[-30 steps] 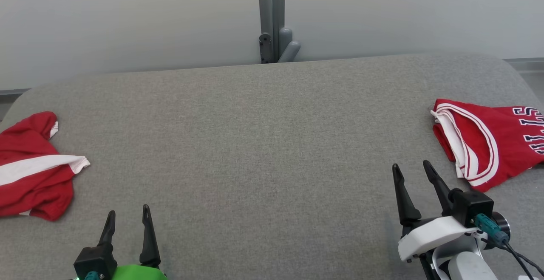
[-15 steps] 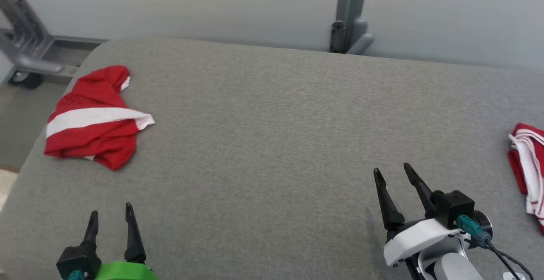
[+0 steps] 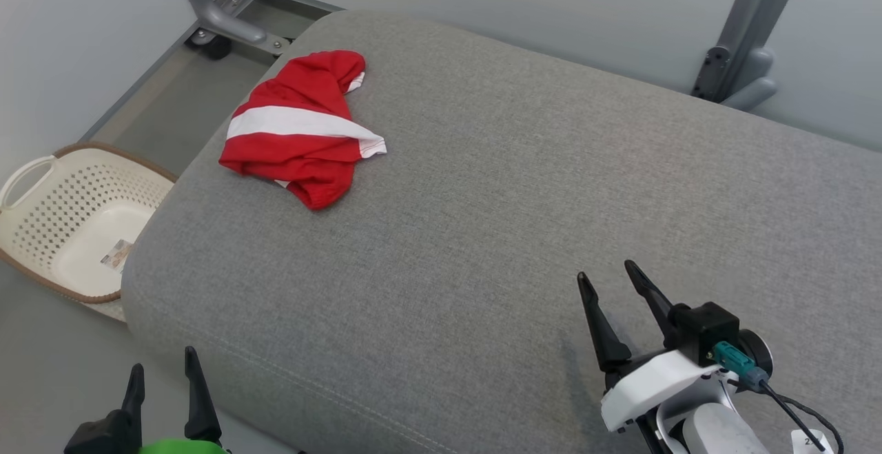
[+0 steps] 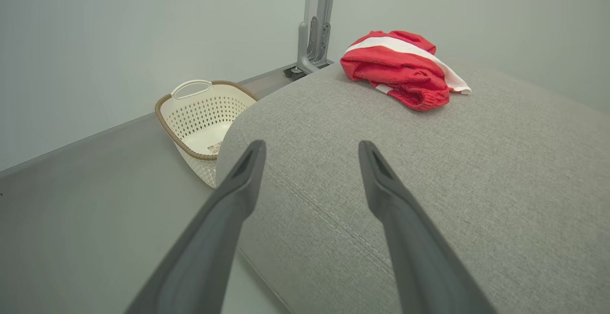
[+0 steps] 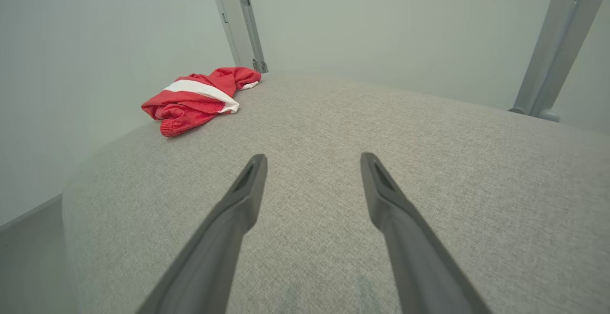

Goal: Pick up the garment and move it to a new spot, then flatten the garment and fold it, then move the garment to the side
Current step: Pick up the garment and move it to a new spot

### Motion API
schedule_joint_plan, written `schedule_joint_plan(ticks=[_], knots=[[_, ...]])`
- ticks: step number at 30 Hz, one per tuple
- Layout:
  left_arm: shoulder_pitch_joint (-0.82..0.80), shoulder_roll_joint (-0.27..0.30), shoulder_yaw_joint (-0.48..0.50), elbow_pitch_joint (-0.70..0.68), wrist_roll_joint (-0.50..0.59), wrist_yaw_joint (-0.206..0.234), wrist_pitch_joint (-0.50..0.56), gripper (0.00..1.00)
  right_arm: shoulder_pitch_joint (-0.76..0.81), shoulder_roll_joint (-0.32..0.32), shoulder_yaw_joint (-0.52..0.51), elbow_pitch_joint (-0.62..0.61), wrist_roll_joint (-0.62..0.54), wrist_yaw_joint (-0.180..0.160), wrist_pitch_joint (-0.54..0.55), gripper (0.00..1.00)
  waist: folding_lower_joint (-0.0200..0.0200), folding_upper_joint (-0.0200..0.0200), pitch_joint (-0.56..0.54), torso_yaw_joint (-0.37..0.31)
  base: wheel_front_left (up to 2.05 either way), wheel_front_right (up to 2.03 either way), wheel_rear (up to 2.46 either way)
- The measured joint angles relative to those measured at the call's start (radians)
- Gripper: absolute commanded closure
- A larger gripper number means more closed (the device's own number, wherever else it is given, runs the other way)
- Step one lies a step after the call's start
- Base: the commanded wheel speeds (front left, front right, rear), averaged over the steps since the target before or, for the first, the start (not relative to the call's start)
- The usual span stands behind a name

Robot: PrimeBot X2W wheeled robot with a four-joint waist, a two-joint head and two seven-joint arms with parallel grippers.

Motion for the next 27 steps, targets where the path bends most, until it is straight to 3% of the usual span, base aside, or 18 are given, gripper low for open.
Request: schedule_joint_plan(ticks=[6,15,21,27], knots=[[-0.027,-0.001,0.000,0.068,-0.058,-0.052,0.000,0.00,-0.008,-0.006,0.009,0.004,-0.019,0.000,0.000,0.00,0.0000,0.0000,0.026,0.015,0.00,0.00,0.00],[-0.308,0.009,0.074,0.203,-0.047,-0.121,0.000,0.00,-0.088,-0.075,0.033,-0.034,-0.034,0.000,0.000,0.00,0.0000,0.0000,0.109,-0.046,0.00,0.00,0.00],[-0.535,0.097,0.066,0.428,-0.072,-0.134,0.000,0.00,-0.136,-0.120,0.039,-0.064,-0.033,0.000,0.000,0.00,0.0000,0.0000,0.200,-0.118,0.00,0.00,0.00],[-0.715,0.184,-0.039,0.579,-0.135,-0.139,0.016,0.00,-0.169,-0.145,0.037,-0.099,-0.039,0.000,0.000,0.00,0.0001,0.0000,0.292,-0.195,0.00,0.00,0.00]])
